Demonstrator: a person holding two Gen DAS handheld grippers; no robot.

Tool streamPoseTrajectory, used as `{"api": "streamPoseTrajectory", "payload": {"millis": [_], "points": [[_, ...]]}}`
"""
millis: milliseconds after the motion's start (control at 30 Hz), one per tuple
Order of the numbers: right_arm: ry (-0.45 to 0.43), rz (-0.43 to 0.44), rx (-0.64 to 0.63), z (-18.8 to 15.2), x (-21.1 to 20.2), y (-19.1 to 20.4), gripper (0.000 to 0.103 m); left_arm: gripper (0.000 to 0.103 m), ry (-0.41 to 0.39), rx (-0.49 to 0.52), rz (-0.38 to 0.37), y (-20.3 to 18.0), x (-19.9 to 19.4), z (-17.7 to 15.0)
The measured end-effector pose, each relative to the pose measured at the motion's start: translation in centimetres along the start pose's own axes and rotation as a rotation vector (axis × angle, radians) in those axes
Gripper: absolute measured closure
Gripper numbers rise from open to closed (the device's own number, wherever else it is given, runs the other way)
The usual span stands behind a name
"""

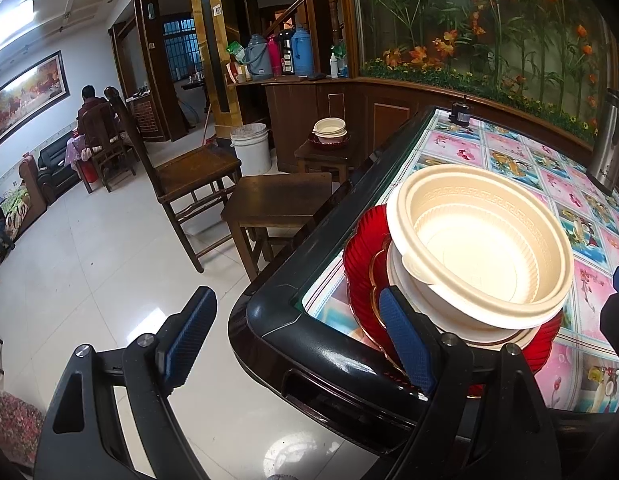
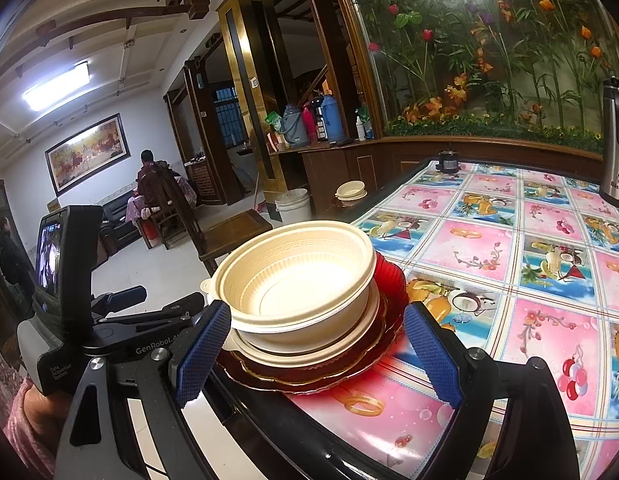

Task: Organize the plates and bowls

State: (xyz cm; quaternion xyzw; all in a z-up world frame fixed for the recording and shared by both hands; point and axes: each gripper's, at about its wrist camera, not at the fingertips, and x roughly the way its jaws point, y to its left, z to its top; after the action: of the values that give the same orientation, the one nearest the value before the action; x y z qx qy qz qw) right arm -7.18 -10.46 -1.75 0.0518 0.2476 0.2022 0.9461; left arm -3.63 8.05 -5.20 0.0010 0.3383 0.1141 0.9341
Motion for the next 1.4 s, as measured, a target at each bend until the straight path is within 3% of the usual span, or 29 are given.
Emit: {"api": "streamPoseTrajectory", "payload": {"millis": [767, 1033, 1400], "points": [[0.020, 0.008, -0.012, -0.1, 1.1, 0.2, 0.013, 0.019, 0.058, -0.001, 0.002, 0.3, 1.9, -0.5], [-0.013, 0.009, -0.023, 1.3, 1.2, 0.7, 0.013, 0.019, 0.059, -0.016, 0.011, 0.6, 2.6, -0.4], [0.011, 0.018, -0.018, 1.3, 2.0, 1.0, 0.013, 0.019, 0.047, -0.030, 0.023, 1.0, 2.5, -0.3]]}}
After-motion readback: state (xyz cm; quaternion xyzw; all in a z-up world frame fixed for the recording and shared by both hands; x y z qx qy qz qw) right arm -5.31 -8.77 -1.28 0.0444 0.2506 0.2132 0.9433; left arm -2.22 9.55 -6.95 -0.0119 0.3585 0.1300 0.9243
